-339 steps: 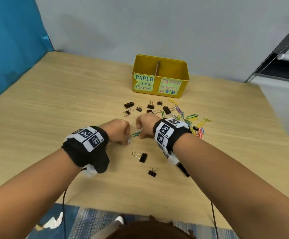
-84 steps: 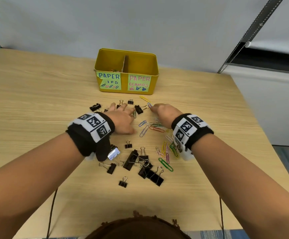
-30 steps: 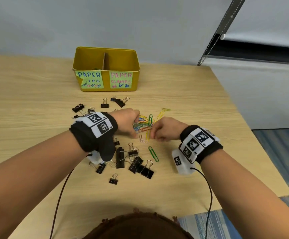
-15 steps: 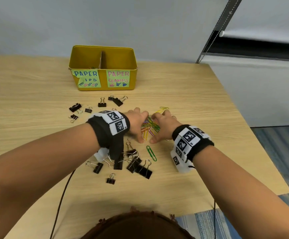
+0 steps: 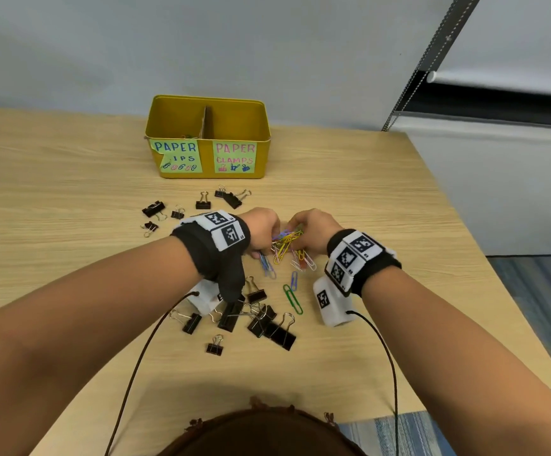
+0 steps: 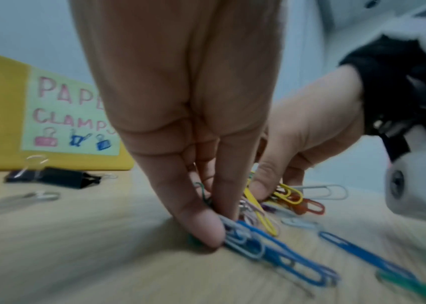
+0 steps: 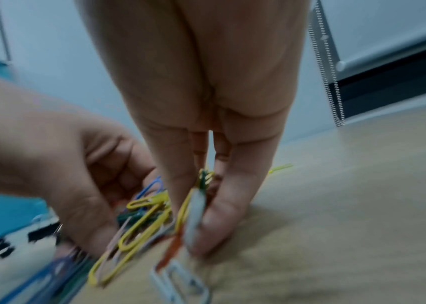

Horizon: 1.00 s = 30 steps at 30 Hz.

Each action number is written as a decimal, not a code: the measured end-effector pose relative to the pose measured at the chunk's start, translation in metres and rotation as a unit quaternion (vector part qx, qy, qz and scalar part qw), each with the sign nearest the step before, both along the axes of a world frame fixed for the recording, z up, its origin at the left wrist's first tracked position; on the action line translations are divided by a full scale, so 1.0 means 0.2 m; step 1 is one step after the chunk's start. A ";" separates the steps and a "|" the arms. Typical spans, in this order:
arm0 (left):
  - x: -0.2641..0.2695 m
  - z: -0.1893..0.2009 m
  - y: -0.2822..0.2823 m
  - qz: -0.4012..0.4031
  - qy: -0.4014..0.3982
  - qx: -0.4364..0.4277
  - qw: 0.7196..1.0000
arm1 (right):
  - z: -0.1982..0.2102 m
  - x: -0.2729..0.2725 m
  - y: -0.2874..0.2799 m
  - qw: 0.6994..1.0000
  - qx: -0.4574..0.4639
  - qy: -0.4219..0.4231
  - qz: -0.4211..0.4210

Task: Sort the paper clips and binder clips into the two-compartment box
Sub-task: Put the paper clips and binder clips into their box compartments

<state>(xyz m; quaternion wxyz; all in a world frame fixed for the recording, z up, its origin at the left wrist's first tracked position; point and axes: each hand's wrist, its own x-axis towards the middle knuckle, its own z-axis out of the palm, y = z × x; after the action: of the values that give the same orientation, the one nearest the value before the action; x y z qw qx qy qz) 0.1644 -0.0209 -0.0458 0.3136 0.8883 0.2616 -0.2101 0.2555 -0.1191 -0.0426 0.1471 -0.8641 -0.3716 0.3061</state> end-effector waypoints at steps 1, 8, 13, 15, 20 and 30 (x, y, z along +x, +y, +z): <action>0.00 0.00 0.02 0.018 -0.012 -0.028 0.999 | 0.00 0.03 0.00 0.999 0.006 0.034 -0.014; -0.07 0.19 0.20 0.095 -0.129 -0.147 0.976 | 0.22 0.15 0.06 0.970 0.129 0.198 -0.061; -0.15 0.50 0.52 0.193 -0.242 -0.135 0.941 | 0.55 0.17 0.40 0.935 0.232 0.264 -0.047; -0.17 0.57 0.64 0.245 -0.280 -0.112 0.921 | 0.62 0.14 0.58 0.921 0.266 0.279 -0.056; -0.16 0.55 0.83 0.369 -0.322 0.054 0.870 | 0.58 -0.05 0.95 0.884 0.341 0.288 -0.140; -0.22 0.41 0.94 0.334 -0.271 0.151 0.890 | 0.43 -0.14 1.19 0.952 0.237 0.176 -0.084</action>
<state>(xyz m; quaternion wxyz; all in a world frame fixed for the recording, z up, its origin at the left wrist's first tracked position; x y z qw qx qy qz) 0.1202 0.1675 0.0355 0.2858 0.8075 0.4762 0.1986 0.2283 0.1191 0.0440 0.4360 -0.7651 -0.3274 0.3424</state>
